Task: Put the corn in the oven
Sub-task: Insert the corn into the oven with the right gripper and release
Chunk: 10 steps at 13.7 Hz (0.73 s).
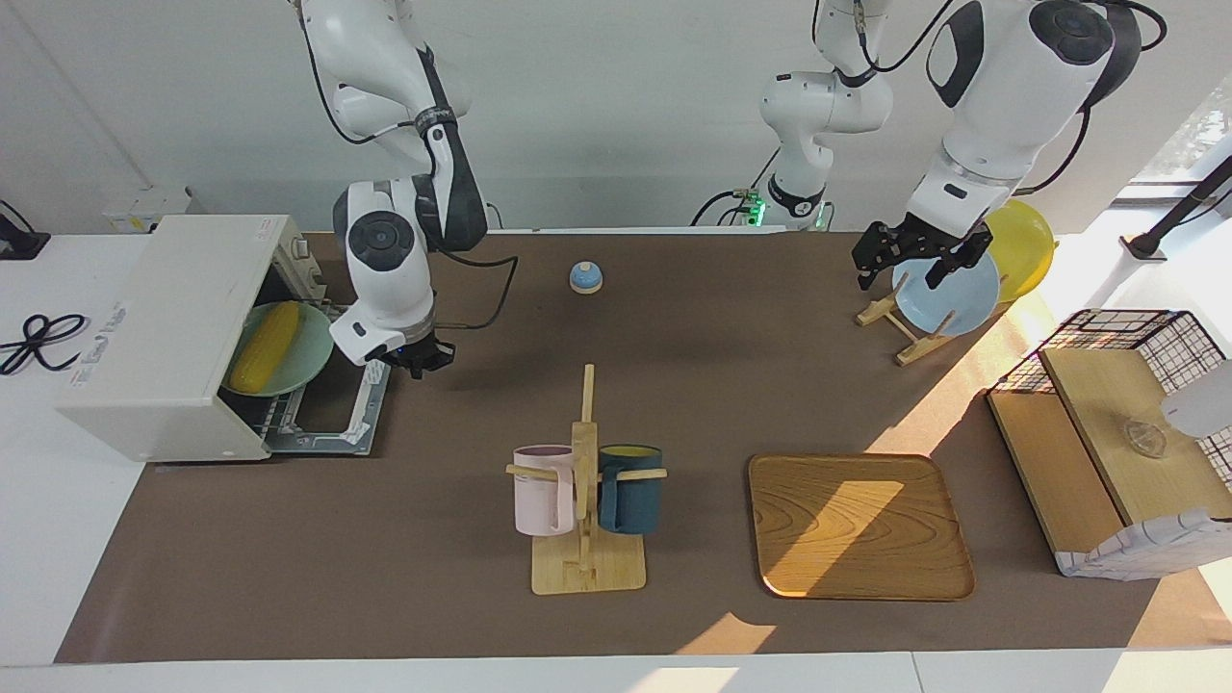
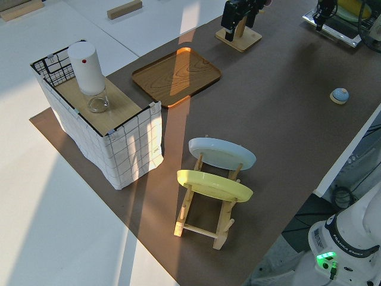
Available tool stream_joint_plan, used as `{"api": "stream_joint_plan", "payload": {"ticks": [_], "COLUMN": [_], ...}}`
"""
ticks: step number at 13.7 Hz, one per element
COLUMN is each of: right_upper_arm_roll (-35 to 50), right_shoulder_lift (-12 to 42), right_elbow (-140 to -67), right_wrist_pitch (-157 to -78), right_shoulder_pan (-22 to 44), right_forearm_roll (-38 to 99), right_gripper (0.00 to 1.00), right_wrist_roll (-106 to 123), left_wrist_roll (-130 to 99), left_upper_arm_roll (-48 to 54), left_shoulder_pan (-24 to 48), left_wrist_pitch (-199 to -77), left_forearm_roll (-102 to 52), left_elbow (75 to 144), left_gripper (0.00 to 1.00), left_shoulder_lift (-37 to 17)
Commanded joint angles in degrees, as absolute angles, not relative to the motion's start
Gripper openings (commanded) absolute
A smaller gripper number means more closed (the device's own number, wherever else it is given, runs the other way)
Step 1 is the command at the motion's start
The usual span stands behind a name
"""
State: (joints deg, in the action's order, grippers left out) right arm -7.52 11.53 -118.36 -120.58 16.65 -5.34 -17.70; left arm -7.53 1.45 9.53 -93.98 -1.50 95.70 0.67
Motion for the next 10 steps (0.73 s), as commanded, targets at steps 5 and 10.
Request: {"api": "stream_joint_plan", "payload": {"ticks": [5, 10], "right_upper_arm_roll": [-7.65, -7.73], "right_shoulder_lift": [10.37, 10.37], "right_elbow": [-124.37, -124.37], "right_wrist_pitch": [-125.86, -125.16], "right_shoulder_pan": [14.24, 13.27], "right_forearm_roll": [-5.09, -13.35], "right_gripper": [0.00, 0.00], "right_wrist_roll": [-17.40, -17.31], "left_wrist_roll": [-7.29, -7.29], "left_upper_arm_roll": [1.76, 1.76], "left_shoulder_pan": [8.88, 8.88], "left_wrist_pitch": [-94.92, -94.92], "left_forearm_roll": [-2.20, -2.20], "left_elbow": [97.29, 97.29], "left_gripper": [1.00, 1.00], "left_shoulder_lift": [2.11, 2.11]}}
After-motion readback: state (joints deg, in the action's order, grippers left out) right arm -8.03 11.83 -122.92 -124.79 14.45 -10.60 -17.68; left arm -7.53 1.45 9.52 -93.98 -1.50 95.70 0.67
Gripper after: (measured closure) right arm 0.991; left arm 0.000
